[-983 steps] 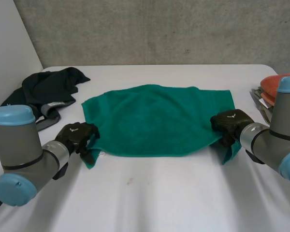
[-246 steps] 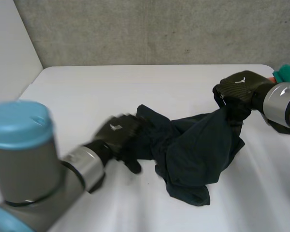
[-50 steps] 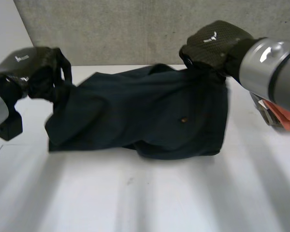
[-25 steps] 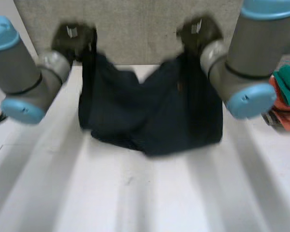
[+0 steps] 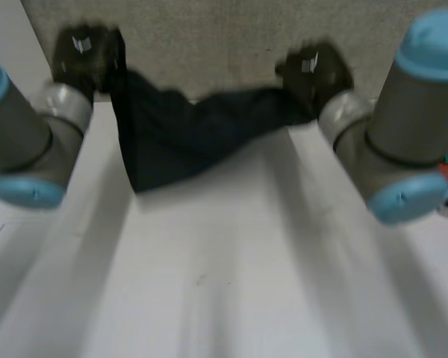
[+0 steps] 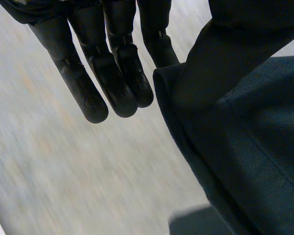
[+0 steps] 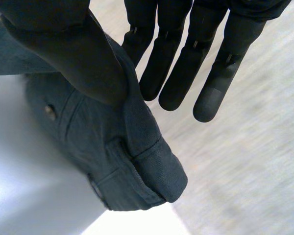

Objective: Fold the laundry.

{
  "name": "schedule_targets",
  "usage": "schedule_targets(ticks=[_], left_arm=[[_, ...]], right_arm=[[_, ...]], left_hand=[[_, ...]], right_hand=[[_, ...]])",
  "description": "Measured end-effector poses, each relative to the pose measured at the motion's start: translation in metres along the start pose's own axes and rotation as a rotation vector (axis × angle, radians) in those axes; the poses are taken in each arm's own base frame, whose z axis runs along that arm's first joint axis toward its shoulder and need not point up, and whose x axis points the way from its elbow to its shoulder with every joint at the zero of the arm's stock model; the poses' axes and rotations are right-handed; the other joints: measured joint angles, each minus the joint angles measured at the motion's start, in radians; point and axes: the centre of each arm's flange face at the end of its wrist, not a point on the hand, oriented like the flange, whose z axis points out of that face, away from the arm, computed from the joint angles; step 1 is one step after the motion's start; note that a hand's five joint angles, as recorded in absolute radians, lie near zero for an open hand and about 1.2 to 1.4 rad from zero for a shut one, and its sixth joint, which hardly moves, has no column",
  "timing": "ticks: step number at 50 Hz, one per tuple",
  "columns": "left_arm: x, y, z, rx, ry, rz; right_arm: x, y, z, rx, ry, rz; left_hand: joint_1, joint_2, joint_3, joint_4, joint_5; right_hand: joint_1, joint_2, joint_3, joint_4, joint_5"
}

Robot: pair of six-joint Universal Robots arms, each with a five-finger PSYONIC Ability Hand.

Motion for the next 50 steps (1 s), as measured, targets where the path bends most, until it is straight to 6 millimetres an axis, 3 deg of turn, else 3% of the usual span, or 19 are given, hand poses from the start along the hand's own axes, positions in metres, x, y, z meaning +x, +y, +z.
schedule_targets(ticks=[6, 11, 14, 16, 17, 22, 26, 28, 29, 31, 33, 41, 46, 47, 50], left_arm=[[0.018, 0.070, -0.056, -0.289, 0.067, 0.018], [0.027, 0.100, -0.082, -0.406, 0.108, 0.063], [0.031, 0.110, -0.089, -0.440, 0.127, 0.097], [0.031, 0.111, -0.089, -0.443, 0.130, 0.104], [0.031, 0.111, -0.090, -0.445, 0.133, 0.118], [0.028, 0.098, -0.090, -0.421, 0.129, 0.133], [0.023, 0.070, -0.100, -0.377, 0.116, 0.135], [0.022, 0.067, -0.102, -0.373, 0.115, 0.136], [0.020, 0.055, -0.112, -0.357, 0.112, 0.136], [0.019, 0.045, -0.127, -0.353, 0.113, 0.135], [0.019, 0.042, -0.138, -0.362, 0.118, 0.135], [0.026, 0.066, -0.175, -0.503, 0.181, 0.120], [0.030, 0.081, -0.179, -0.561, 0.213, 0.107], [0.034, 0.093, -0.181, -0.602, 0.245, 0.095], [0.038, 0.105, -0.179, -0.624, 0.271, 0.084]], right_arm=[[-0.046, 0.066, -0.039, -0.258, -0.183, 0.007], [-0.067, 0.095, -0.056, -0.354, -0.257, 0.011], [-0.073, 0.104, -0.061, -0.382, -0.273, 0.015], [-0.073, 0.106, -0.062, -0.386, -0.274, 0.017], [-0.073, 0.109, -0.064, -0.395, -0.271, 0.022], [-0.067, 0.105, -0.067, -0.392, -0.253, 0.029], [-0.051, 0.087, -0.074, -0.362, -0.217, 0.030], [-0.049, 0.084, -0.076, -0.359, -0.211, 0.030], [-0.039, 0.078, -0.079, -0.356, -0.194, 0.030], [-0.026, 0.073, -0.084, -0.367, -0.178, 0.031], [-0.020, 0.072, -0.086, -0.379, -0.172, 0.031], [-0.016, 0.078, -0.091, -0.405, -0.226, 0.018], [-0.022, 0.083, -0.091, -0.398, -0.260, 0.008], [-0.029, 0.090, -0.090, -0.393, -0.281, 0.001], [-0.036, 0.098, -0.088, -0.391, -0.293, -0.001]], left_hand=[[0.000, 0.000, 0.000, 0.000, 0.000], [-0.023, -0.045, -0.043, -0.047, -0.035], [-0.625, -0.615, -0.585, -0.601, -0.584], [-0.625, -0.615, -0.585, -0.601, -0.584], [-0.779, -0.815, -0.805, -0.822, -0.803], [-0.779, -0.851, -0.843, -0.863, -0.843], [-0.777, -0.849, -0.841, -0.860, -0.838], [-0.773, -0.842, -0.837, -0.852, -0.825], [-0.758, -0.822, -0.824, -0.833, -0.803], [-0.527, -0.622, -0.616, -0.632, -0.606], [-0.436, -0.539, -0.538, -0.545, -0.522], [-0.426, -0.500, -0.491, -0.507, -0.483], [-0.426, -0.501, -0.491, -0.512, -0.486], [-0.426, -0.503, -0.491, -0.513, -0.487], [-0.448, -0.523, -0.515, -0.533, -0.510]], right_hand=[[0.000, 0.000, 0.000, 0.000, 0.000], [-0.019, -0.040, -0.036, -0.039, -0.032], [-0.485, -0.521, -0.521, -0.529, -0.529], [-0.592, -0.643, -0.652, -0.660, -0.649], [-0.753, -0.800, -0.817, -0.831, -0.836], [-0.787, -0.841, -0.889, -0.902, -0.908], [-0.787, -0.841, -0.889, -0.902, -0.909], [-0.787, -0.841, -0.889, -0.902, -0.909], [-0.787, -0.841, -0.889, -0.902, -0.909], [-0.787, -0.841, -0.889, -0.902, -0.908], [-0.787, -0.841, -0.889, -0.900, -0.901], [-0.785, -0.841, -0.887, -0.884, -0.853], [-0.784, -0.839, -0.887, -0.881, -0.847], [-0.784, -0.839, -0.887, -0.871, -0.842], [-0.784, -0.839, -0.887, -0.870, -0.841]])
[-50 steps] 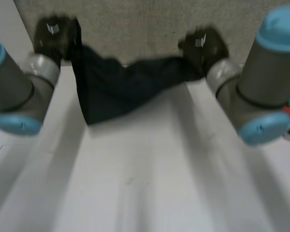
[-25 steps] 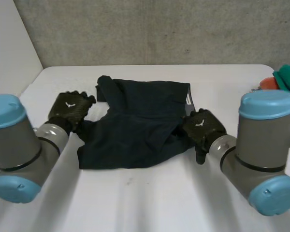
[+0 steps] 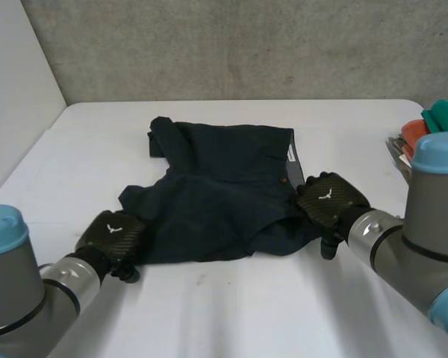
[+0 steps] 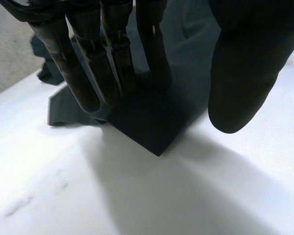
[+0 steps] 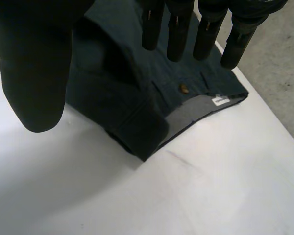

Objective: Fold the laundry.

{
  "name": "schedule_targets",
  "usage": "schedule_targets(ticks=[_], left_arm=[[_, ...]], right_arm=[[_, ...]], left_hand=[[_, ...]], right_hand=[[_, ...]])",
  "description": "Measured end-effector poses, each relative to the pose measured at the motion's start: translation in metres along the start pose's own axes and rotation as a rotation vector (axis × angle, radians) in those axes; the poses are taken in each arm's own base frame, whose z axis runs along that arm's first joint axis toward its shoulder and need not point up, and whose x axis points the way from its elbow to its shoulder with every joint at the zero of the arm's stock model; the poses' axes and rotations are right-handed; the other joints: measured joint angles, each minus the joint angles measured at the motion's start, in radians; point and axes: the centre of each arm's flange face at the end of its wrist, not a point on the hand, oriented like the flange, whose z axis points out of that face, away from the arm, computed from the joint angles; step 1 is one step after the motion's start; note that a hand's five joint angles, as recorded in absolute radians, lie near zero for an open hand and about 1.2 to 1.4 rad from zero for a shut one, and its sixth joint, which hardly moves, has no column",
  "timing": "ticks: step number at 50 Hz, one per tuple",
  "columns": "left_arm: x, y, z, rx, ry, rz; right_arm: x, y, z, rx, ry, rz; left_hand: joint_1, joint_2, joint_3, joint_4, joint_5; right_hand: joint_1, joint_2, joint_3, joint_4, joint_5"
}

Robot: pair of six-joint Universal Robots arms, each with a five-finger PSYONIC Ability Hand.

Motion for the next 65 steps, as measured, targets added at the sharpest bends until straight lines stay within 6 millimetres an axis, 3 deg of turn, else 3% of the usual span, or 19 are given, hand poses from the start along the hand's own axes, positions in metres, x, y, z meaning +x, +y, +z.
schedule_targets(ticks=[10, 17, 20, 23, 40, 43, 49, 54, 60, 65], left_arm=[[-0.005, 0.004, 0.034, 0.024, 0.003, 0.002], [-0.007, 0.007, 0.052, 0.020, -0.002, 0.003], [-0.008, 0.008, 0.059, 0.020, -0.004, 0.004], [-0.009, 0.008, 0.064, 0.026, -0.007, 0.007], [-0.013, 0.004, 0.082, 0.085, -0.032, 0.146], [-0.014, 0.002, 0.084, 0.092, -0.037, 0.157], [-0.016, -0.007, 0.083, 0.115, -0.053, 0.162], [-0.023, -0.040, 0.062, 0.197, -0.091, 0.156], [-0.035, -0.115, -0.012, 0.389, -0.149, 0.117], [-0.040, -0.149, -0.065, 0.460, -0.164, 0.105]], right_arm=[[-0.012, 0.017, 0.015, 0.010, 0.003, 0.003], [-0.016, 0.029, 0.035, 0.043, 0.028, -0.003], [-0.017, 0.032, 0.045, 0.060, 0.041, -0.010], [-0.017, 0.033, 0.051, 0.071, 0.050, -0.015], [-0.013, 0.032, 0.061, 0.086, 0.070, -0.021], [-0.012, 0.031, 0.061, 0.088, 0.073, -0.021], [-0.007, 0.027, 0.060, 0.093, 0.087, -0.022], [0.004, 0.016, 0.051, 0.084, 0.119, -0.035], [0.042, -0.040, -0.009, 0.109, 0.207, -0.108], [0.062, -0.076, -0.052, 0.126, 0.239, -0.144]], left_hand=[[-0.001, -0.001, -0.003, -0.004, -0.003], [-0.001, -0.001, -0.003, -0.003, 0.001], [0.036, 0.045, 0.039, 0.047, 0.046], [0.150, 0.137, 0.135, 0.144, 0.138], [0.200, 0.210, 0.203, 0.216, 0.202], [0.450, 0.468, 0.462, 0.477, 0.459], [0.450, 0.519, 0.510, 0.529, 0.484], [0.450, 0.520, 0.510, 0.529, 0.484], [0.450, 0.520, 0.510, 0.529, 0.484], [0.450, 0.520, 0.510, 0.529, 0.484]], right_hand=[[0.085, 0.040, 0.121, 0.096, 0.090], [0.263, 0.260, 0.294, 0.265, 0.253], [0.630, 0.700, 0.724, 0.695, 0.663], [0.732, 0.839, 0.866, 0.840, 0.817], [0.734, 0.842, 0.887, 0.866, 0.844], [0.734, 0.842, 0.887, 0.866, 0.844], [0.734, 0.842, 0.887, 0.866, 0.844], [0.734, 0.842, 0.887, 0.866, 0.843], [0.734, 0.842, 0.890, 0.868, 0.844], [0.734, 0.842, 0.890, 0.869, 0.846]])
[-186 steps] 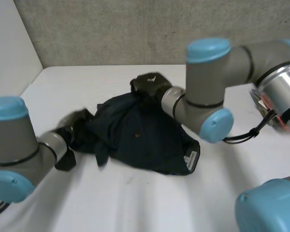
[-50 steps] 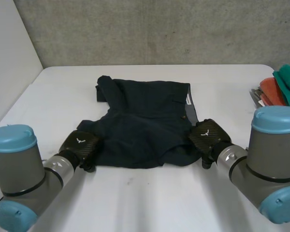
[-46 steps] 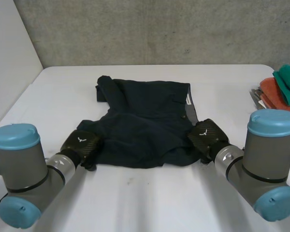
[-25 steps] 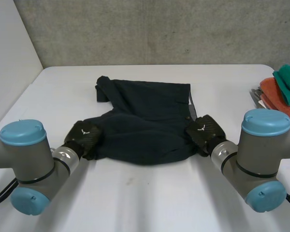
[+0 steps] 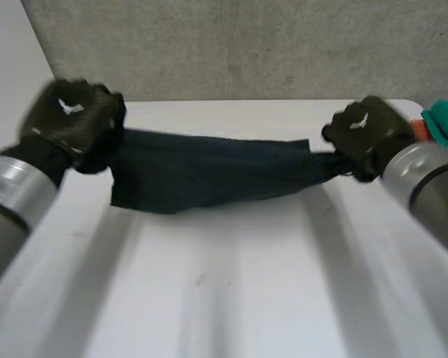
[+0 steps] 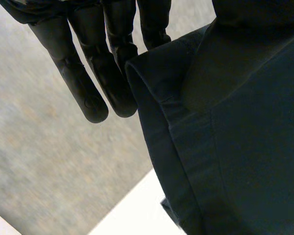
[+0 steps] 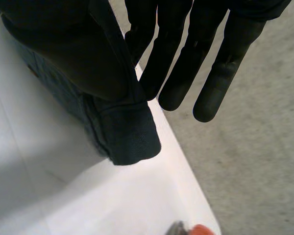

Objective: Fold the laundry.

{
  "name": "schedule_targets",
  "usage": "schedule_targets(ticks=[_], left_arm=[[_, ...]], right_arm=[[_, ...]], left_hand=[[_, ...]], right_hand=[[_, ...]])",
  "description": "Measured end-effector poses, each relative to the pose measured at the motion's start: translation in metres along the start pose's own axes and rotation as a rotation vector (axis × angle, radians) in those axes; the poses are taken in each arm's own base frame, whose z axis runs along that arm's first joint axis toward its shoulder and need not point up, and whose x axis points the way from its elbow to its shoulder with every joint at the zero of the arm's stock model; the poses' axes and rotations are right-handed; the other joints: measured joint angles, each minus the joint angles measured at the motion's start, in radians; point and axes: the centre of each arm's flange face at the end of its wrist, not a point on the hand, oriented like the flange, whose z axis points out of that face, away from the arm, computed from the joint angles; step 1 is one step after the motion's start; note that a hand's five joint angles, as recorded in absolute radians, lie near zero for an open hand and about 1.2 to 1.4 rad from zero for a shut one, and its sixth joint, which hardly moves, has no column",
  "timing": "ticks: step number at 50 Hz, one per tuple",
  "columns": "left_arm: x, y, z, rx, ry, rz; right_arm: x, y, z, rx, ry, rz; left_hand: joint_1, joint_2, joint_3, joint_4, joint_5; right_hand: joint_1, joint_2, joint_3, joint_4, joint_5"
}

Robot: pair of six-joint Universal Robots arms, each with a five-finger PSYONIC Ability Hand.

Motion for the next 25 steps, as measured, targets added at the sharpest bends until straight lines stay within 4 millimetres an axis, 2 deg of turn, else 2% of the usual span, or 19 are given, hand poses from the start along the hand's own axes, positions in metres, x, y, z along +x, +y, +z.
schedule_targets(ticks=[4, 6, 9, 10, 13, 14, 17, 19, 20, 23, 24, 25], left_arm=[[-0.003, -0.013, -0.013, -0.031, 0.015, -0.005], [-0.002, -0.009, -0.012, -0.068, 0.030, -0.008], [0.003, 0.008, -0.002, -0.147, 0.059, -0.017], [0.006, 0.021, 0.007, -0.194, 0.076, -0.023], [0.011, 0.045, 0.028, -0.259, 0.097, -0.029], [0.013, 0.056, 0.041, -0.280, 0.104, -0.028], [0.015, 0.072, 0.071, -0.284, 0.104, -0.013], [0.013, 0.074, 0.089, -0.252, 0.093, 0.002], [0.009, 0.070, 0.108, -0.201, 0.074, 0.018], [-0.001, 0.055, 0.143, -0.073, 0.021, 0.052], [-0.002, 0.053, 0.146, -0.059, 0.015, 0.055], [-0.008, 0.042, 0.158, 0.015, -0.017, 0.067]], right_arm=[[0.014, -0.016, -0.016, -0.012, -0.014, -0.007], [0.017, -0.018, -0.018, -0.026, -0.028, -0.007], [0.014, -0.013, -0.010, -0.066, -0.064, -0.011], [0.010, -0.007, 0.000, -0.093, -0.086, -0.016], [0.002, 0.004, 0.020, -0.132, -0.118, -0.025], [-0.002, 0.009, 0.031, -0.146, -0.129, -0.028], [-0.008, 0.017, 0.056, -0.159, -0.133, -0.031], [-0.007, 0.018, 0.070, -0.149, -0.110, -0.028], [-0.004, 0.017, 0.082, -0.131, -0.078, -0.022], [0.012, 0.006, 0.111, -0.052, 0.046, 0.005], [0.014, 0.004, 0.115, -0.040, 0.063, 0.009], [0.023, -0.003, 0.123, 0.007, 0.124, 0.026]], left_hand=[[0.000, 0.000, 0.000, 0.000, 0.000], [0.000, 0.000, 0.000, 0.001, 0.000], [0.000, 0.000, 0.000, 0.004, 0.000], [0.000, 0.001, 0.000, 0.004, 0.000], [0.000, 0.001, 0.000, 0.004, 0.000], [0.000, 0.002, 0.002, 0.004, 0.000], [0.000, 0.002, 0.003, 0.004, 0.000], [0.000, 0.003, 0.004, 0.004, 0.000], [0.000, 0.003, 0.004, 0.004, 0.000], [0.000, 0.003, 0.004, 0.004, 0.000], [0.000, 0.003, 0.004, 0.004, 0.000], [0.000, 0.003, 0.004, 0.004, 0.000]], right_hand=[[0.000, 0.000, 0.000, 0.000, 0.000], [0.000, 0.000, 0.000, 0.000, 0.000], [0.000, 0.000, 0.000, 0.000, 0.001], [0.000, 0.000, 0.000, 0.000, 0.001], [0.000, 0.000, 0.000, 0.000, 0.001], [0.000, 0.000, 0.000, 0.001, 0.001], [0.000, 0.000, 0.000, 0.001, 0.002], [0.000, 0.000, 0.000, 0.001, 0.002], [0.000, 0.000, 0.000, 0.001, 0.002], [0.011, 0.000, 0.000, 0.001, 0.002], [0.011, 0.000, 0.000, 0.001, 0.002], [0.011, 0.000, 0.001, 0.001, 0.002]])
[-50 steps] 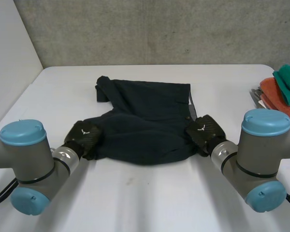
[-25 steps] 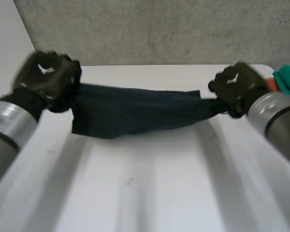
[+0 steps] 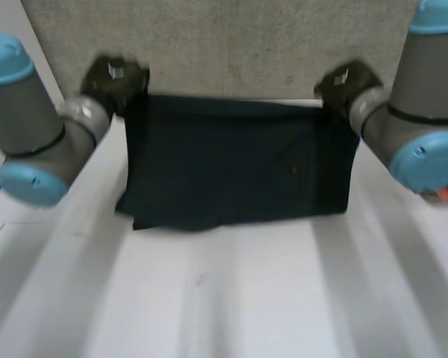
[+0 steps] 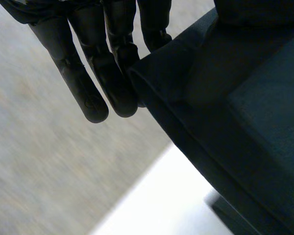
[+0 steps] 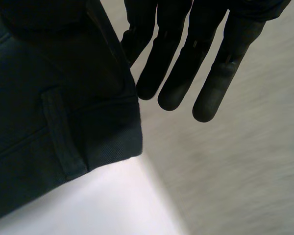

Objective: Fold the laundry.

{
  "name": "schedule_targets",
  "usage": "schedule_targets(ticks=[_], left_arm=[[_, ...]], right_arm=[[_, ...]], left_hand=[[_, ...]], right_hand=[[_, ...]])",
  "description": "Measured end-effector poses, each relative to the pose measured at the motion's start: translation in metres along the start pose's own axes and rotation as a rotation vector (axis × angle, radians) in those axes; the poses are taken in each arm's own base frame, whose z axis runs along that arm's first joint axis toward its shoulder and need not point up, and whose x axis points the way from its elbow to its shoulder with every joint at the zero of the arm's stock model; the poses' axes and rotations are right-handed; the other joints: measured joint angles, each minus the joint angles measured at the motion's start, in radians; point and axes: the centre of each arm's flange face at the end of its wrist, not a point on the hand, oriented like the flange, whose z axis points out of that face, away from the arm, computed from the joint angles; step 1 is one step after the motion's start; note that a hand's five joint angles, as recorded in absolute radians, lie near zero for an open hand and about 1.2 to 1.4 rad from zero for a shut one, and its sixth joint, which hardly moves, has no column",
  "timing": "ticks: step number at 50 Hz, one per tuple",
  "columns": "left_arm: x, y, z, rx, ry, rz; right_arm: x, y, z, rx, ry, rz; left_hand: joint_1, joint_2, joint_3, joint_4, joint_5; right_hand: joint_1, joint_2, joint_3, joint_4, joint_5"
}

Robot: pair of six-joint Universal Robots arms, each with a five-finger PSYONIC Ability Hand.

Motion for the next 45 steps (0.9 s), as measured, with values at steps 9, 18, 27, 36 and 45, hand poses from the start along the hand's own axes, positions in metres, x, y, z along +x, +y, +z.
schedule_targets(ticks=[9, 18, 27, 36, 45], left_arm=[[-0.062, -0.111, 0.041, 0.665, -0.300, 0.034], [-0.054, -0.083, 0.045, 0.604, -0.264, -0.032], [-0.008, 0.002, 0.035, 0.310, -0.131, -0.072], [0.054, 0.084, -0.020, -0.060, 0.057, -0.095], [0.064, 0.072, -0.120, -0.354, 0.225, 0.046]], right_arm=[[0.075, -0.080, 0.021, 0.490, 0.430, 0.170], [0.074, -0.078, 0.026, 0.542, 0.455, 0.194], [0.007, -0.006, 0.048, 0.260, 0.227, 0.150], [-0.064, 0.076, 0.036, -0.067, -0.054, 0.065], [-0.071, 0.090, -0.046, -0.304, -0.275, -0.067]], left_hand=[[0.000, 0.001, 0.004, 0.000, 0.000], [0.000, 0.001, 0.004, 0.000, 0.000], [0.000, 0.001, 0.004, 0.001, 0.000], [0.000, 0.001, 0.004, 0.000, 0.000], [0.000, 0.001, 0.004, 0.001, 0.000]], right_hand=[[0.000, 0.000, 0.000, 0.000, 0.000], [0.000, 0.000, 0.000, 0.000, 0.000], [0.000, 0.007, 0.000, 0.000, 0.000], [0.001, 0.007, 0.000, 0.000, 0.000], [0.009, 0.007, 0.000, 0.000, 0.000]])
